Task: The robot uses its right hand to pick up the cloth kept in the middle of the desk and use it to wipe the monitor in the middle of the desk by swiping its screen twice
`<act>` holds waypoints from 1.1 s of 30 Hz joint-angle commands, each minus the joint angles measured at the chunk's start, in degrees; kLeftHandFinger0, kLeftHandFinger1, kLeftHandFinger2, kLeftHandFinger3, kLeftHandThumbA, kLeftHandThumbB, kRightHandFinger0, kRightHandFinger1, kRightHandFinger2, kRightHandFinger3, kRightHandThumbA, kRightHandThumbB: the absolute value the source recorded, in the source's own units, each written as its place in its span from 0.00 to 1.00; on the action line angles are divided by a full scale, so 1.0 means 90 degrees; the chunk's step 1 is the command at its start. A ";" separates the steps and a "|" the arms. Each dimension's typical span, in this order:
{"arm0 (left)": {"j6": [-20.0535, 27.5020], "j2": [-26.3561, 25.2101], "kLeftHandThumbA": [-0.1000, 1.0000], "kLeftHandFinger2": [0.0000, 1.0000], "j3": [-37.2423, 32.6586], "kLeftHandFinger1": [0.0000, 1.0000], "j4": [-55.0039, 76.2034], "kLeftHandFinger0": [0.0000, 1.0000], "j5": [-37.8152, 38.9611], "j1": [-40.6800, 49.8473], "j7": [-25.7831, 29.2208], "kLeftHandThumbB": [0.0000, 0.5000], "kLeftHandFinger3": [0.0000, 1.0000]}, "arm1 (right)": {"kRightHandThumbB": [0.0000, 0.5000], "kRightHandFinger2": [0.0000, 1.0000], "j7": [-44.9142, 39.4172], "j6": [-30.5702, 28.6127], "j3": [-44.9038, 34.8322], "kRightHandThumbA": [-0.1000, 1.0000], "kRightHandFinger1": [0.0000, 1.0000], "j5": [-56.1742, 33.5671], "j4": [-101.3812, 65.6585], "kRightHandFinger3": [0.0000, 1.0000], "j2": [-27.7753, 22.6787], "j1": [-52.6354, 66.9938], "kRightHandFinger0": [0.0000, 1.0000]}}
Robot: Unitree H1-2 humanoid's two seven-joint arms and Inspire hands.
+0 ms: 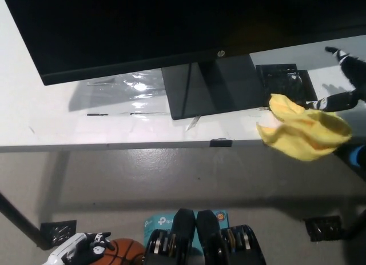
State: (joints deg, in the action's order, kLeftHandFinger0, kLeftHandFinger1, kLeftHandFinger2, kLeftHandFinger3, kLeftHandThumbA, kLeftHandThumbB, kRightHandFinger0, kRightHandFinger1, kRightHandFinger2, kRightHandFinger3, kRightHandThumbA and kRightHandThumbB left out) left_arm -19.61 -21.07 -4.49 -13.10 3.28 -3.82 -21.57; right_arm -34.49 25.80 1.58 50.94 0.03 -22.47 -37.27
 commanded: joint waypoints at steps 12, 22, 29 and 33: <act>0.0116 -0.0108 0.08 1.00 0.0152 1.00 0.0143 1.00 0.0071 -0.0014 -0.0017 0.33 1.00 | 0.12 1.00 0.0673 -0.0061 -0.2842 0.48 1.00 -0.2562 -0.3209 1.00 0.1623 0.2279 0.85; -0.0012 -0.0128 0.11 1.00 0.0142 1.00 0.0223 1.00 0.0071 -0.0026 -0.0032 0.33 1.00 | 0.13 0.77 0.2450 -0.2093 -0.3754 0.37 0.58 -0.3775 -0.1606 0.80 0.2976 0.3851 0.37; 0.0076 -0.0121 0.10 1.00 0.0109 1.00 0.0140 1.00 0.0032 -0.0068 -0.0027 0.31 1.00 | 0.18 0.84 0.2584 -0.2701 -0.4040 0.39 0.63 -0.4384 -0.0424 0.83 0.2992 0.3878 0.32; 0.0061 -0.0105 0.12 1.00 0.0109 1.00 0.0128 1.00 0.0024 -0.0092 -0.0007 0.34 1.00 | 0.15 0.85 0.2595 -0.3041 -0.3823 0.39 0.65 -0.4453 -0.0146 0.85 0.2864 0.3910 0.34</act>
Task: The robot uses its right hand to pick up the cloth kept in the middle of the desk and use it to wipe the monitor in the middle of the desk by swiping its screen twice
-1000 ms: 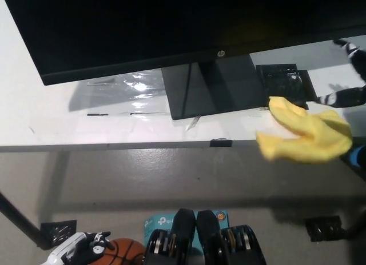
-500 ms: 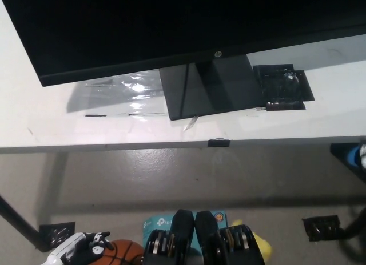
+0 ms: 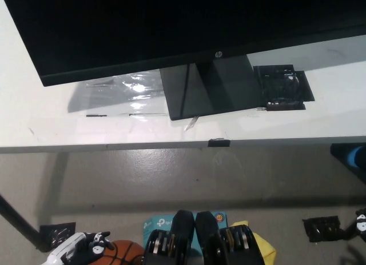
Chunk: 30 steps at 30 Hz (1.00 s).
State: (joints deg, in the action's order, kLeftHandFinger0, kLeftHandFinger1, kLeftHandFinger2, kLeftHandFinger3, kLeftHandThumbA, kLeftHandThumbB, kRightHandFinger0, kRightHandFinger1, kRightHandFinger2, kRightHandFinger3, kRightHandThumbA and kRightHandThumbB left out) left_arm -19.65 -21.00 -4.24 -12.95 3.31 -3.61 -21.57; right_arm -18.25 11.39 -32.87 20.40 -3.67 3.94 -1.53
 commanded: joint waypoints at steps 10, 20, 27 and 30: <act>0.0062 -0.0100 0.09 1.00 0.0085 1.00 0.0088 1.00 0.0039 -0.0091 -0.0021 0.28 1.00 | 0.26 0.68 0.0869 -0.1735 0.0483 0.39 0.45 -0.1380 0.0683 0.76 -0.0202 0.0084 0.23; 0.0158 -0.0085 0.10 1.00 0.0036 1.00 -0.0012 1.00 -0.0008 -0.0162 -0.0021 0.31 1.00 | 0.20 0.66 0.1300 -0.1417 0.0827 0.39 0.45 -0.1459 0.0645 0.75 -0.0516 0.0083 0.28; 0.0078 -0.0084 0.09 1.00 0.0097 1.00 0.0062 1.00 0.0037 -0.0106 0.0004 0.32 1.00 | 0.23 0.64 0.1426 -0.1266 0.1037 0.39 0.46 -0.1627 0.0691 0.74 -0.0696 0.0105 0.30; 0.0113 -0.0083 0.08 1.00 0.0097 1.00 0.0022 1.00 0.0041 -0.0103 -0.0004 0.31 1.00 | 0.22 0.64 0.1444 -0.1205 0.1081 0.38 0.48 -0.1688 0.0630 0.74 -0.0713 0.0153 0.32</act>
